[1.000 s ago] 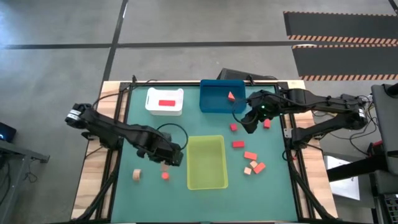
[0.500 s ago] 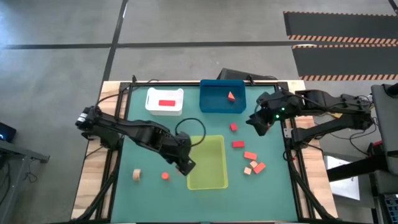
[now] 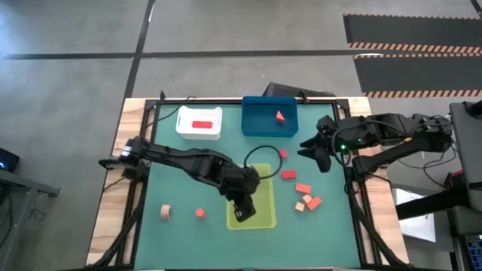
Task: Sort & place blocks by color
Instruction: Put the orange rectangular block into the yellow bin
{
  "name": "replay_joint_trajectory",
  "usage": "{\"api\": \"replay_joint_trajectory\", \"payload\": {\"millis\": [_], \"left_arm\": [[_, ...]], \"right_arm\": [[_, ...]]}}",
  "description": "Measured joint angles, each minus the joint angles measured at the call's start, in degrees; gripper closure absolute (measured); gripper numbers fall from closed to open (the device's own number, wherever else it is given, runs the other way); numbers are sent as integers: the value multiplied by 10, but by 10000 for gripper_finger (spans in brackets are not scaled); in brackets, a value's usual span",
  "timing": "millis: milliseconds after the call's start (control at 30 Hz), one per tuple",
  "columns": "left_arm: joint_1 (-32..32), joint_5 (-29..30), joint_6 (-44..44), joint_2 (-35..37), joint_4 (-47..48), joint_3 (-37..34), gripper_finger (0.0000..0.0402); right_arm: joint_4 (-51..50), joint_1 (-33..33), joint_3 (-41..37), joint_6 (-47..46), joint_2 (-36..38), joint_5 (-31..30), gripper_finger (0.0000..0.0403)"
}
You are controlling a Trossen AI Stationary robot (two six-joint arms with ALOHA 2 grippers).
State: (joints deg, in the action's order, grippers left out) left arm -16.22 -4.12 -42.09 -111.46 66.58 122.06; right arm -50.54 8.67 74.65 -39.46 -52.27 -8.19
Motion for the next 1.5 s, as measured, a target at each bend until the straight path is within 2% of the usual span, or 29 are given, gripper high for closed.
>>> {"api": "replay_joint_trajectory", "payload": {"millis": [200,467,633,933,1200,1500], "left_arm": [[26,4,114,-47,0,0,275],[47,67,287,-112,1,-1,275],[55,110,365,-143,3,-2,275],[81,116,397,-184,-2,-33,275],[103,116,395,-184,-26,-105,275],[106,115,395,-181,-54,-136,273]], "right_arm": [[1,23,0,-8,0,-15,236],[1,44,0,-29,0,-53,236],[1,47,0,-35,0,-56,236],[1,47,0,-36,-2,-69,236],[1,47,0,-36,-4,-72,236],[1,47,0,-42,-4,-85,236]]}}
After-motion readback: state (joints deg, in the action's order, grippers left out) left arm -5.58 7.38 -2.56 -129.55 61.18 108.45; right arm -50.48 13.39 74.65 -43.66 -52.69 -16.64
